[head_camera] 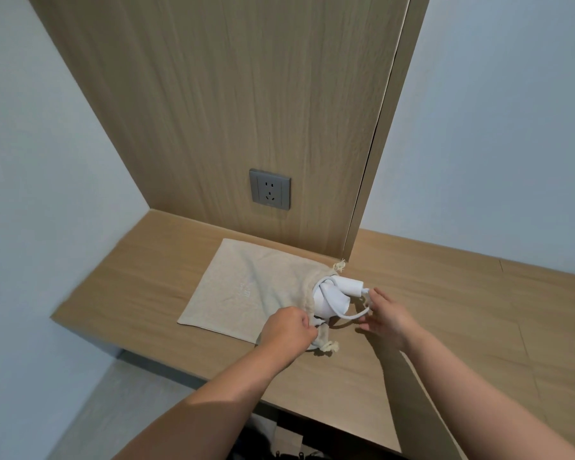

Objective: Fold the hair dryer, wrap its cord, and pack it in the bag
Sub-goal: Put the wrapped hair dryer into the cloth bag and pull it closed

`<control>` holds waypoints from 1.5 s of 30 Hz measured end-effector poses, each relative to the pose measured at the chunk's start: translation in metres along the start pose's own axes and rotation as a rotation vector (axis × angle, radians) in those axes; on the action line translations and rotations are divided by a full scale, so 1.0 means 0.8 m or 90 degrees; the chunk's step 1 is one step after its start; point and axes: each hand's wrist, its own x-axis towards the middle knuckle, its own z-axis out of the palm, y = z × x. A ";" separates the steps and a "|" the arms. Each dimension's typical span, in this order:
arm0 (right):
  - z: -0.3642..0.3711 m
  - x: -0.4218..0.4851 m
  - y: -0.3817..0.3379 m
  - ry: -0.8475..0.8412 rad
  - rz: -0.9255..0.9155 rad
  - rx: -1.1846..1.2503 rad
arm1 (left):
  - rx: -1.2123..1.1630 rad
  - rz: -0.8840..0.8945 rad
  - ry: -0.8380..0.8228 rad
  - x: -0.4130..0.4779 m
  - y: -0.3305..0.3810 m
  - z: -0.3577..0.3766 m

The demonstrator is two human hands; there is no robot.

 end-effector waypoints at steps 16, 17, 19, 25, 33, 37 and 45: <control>0.090 0.002 0.010 0.155 -0.171 0.040 | 0.076 0.200 0.164 0.003 0.001 -0.025; 0.097 0.003 0.011 0.167 -0.159 0.039 | 0.083 0.214 0.153 0.003 0.002 -0.025; 0.107 0.009 0.012 0.172 -0.135 -0.041 | 0.090 0.221 0.141 0.001 0.002 -0.024; 0.076 0.024 -0.006 0.074 -0.181 -0.357 | 0.111 0.143 0.132 0.008 -0.013 -0.033; 0.066 0.035 -0.063 -0.063 -0.386 -0.764 | 0.202 0.019 0.093 0.006 -0.006 -0.036; 0.084 0.047 -0.065 -0.101 -0.353 -0.826 | 0.300 -0.053 0.009 0.010 0.011 -0.022; 0.082 0.043 -0.049 -0.003 -0.397 -0.826 | 0.162 -0.124 -0.098 0.002 -0.008 -0.010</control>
